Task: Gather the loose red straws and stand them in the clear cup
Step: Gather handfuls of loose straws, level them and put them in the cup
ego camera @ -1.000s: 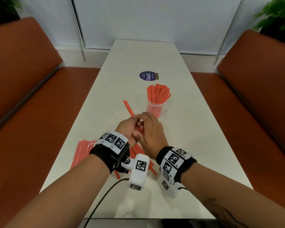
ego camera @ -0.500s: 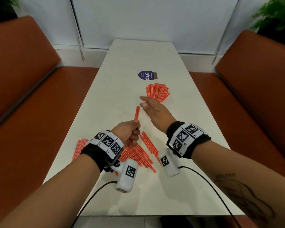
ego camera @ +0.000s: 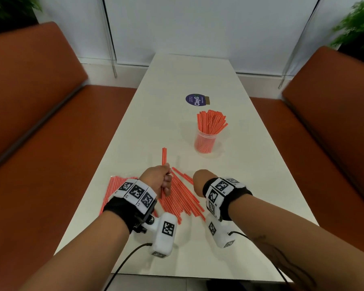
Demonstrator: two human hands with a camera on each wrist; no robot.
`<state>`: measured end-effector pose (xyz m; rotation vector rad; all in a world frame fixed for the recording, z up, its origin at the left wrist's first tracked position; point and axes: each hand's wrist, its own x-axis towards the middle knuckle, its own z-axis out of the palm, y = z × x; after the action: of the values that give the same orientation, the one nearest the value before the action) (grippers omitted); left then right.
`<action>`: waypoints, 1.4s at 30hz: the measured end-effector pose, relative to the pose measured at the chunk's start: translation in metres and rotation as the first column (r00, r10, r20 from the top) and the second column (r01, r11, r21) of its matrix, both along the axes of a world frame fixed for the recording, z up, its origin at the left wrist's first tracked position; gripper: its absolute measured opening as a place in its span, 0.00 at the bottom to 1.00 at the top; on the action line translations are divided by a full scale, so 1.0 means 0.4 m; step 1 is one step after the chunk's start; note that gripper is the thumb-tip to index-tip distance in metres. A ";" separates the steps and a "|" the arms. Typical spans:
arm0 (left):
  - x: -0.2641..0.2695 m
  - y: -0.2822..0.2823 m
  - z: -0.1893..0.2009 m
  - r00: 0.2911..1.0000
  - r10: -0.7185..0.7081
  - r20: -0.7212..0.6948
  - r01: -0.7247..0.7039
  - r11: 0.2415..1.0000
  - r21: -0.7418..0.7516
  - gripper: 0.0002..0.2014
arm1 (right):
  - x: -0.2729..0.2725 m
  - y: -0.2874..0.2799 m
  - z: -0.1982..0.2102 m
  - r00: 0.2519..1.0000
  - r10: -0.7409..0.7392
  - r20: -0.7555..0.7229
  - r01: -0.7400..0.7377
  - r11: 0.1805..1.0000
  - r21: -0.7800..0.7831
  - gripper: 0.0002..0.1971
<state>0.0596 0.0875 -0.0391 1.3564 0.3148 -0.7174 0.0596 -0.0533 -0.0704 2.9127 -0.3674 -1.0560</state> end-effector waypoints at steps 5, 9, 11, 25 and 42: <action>0.000 0.004 -0.018 1.000 0.024 -0.017 -0.023 0.999 0.033 0.18 | -0.031 0.017 0.040 0.998 0.046 0.046 -0.046 0.999 0.008 0.18; 0.008 -0.012 -0.020 0.998 0.057 0.010 -0.057 0.995 0.080 0.17 | -0.045 -0.005 0.071 0.984 -0.132 0.123 0.100 0.966 0.240 0.10; 0.012 -0.024 -0.025 0.998 0.043 0.047 -0.048 0.991 0.124 0.15 | -0.043 -0.020 0.092 0.946 -0.244 0.213 0.148 0.910 0.387 0.16; 0.047 -0.110 0.020 0.994 0.065 0.082 -0.069 0.997 0.046 0.20 | -0.079 -0.028 0.180 0.784 -0.524 0.333 0.005 0.542 0.840 0.16; 0.010 -0.116 0.029 0.978 -0.198 0.065 0.195 0.980 0.045 0.16 | -0.082 -0.059 0.191 0.713 -0.402 0.575 -0.238 0.633 0.737 0.18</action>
<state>0.0637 0.0411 -0.0277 1.4588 0.1404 -0.8291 0.0268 -0.0767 0.0061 4.0728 -0.0159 0.0999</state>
